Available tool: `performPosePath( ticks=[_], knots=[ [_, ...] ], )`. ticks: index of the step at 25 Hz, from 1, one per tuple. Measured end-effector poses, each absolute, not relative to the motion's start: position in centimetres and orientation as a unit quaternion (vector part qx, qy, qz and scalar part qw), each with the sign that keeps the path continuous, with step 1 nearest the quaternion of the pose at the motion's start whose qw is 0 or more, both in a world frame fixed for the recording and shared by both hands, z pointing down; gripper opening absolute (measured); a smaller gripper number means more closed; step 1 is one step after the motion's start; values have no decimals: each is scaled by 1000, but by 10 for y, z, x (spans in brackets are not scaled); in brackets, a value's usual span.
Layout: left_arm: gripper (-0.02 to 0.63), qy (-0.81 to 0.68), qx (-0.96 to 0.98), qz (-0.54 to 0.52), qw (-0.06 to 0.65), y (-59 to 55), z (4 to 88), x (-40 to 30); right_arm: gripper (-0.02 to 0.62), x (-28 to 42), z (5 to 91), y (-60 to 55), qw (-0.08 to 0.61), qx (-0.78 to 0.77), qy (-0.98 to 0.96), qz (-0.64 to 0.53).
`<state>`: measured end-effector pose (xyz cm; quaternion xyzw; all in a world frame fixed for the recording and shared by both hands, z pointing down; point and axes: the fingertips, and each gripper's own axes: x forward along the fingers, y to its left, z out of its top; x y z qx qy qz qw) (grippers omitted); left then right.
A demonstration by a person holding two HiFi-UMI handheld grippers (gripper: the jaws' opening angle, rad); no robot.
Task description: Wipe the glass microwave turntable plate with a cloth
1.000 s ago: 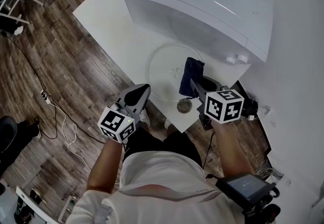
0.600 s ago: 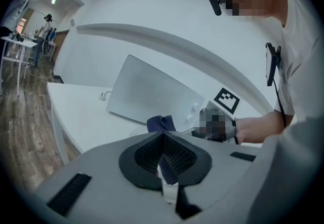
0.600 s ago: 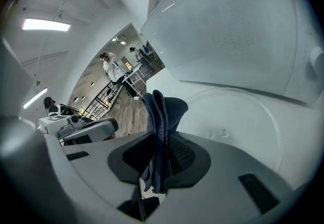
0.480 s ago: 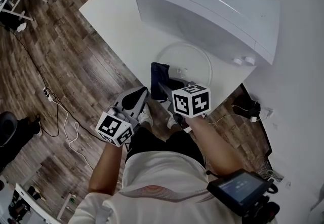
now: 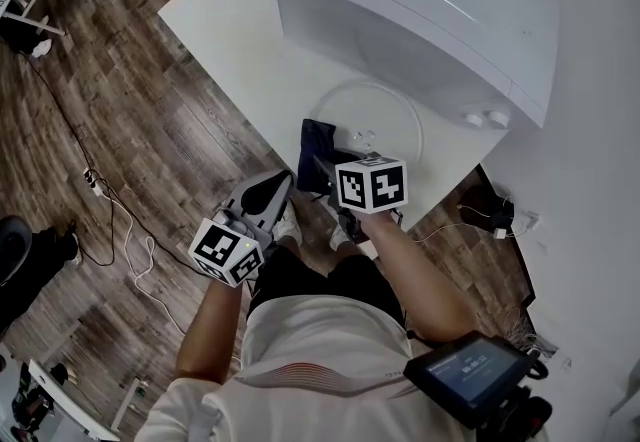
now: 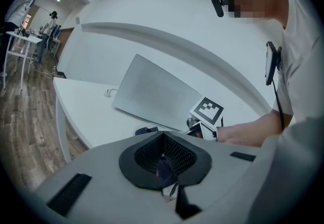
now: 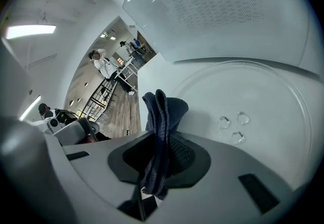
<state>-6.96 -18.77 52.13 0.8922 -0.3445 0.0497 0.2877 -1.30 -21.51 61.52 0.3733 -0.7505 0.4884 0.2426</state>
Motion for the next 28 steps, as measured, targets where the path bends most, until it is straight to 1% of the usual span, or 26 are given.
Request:
performPosePath(
  ticks=[15, 23, 28],
  knots=[
    [9, -336, 893, 56, 294, -184, 526, -55, 66, 20, 616, -209, 240, 389, -742, 491],
    [9, -330, 894, 61, 296, -186, 530, -45, 66, 55, 618, -203, 245, 401, -733, 492],
    [9, -328, 892, 67, 302, -190, 537, -36, 66, 65, 620, -203, 239, 408, -730, 494]
  ],
)
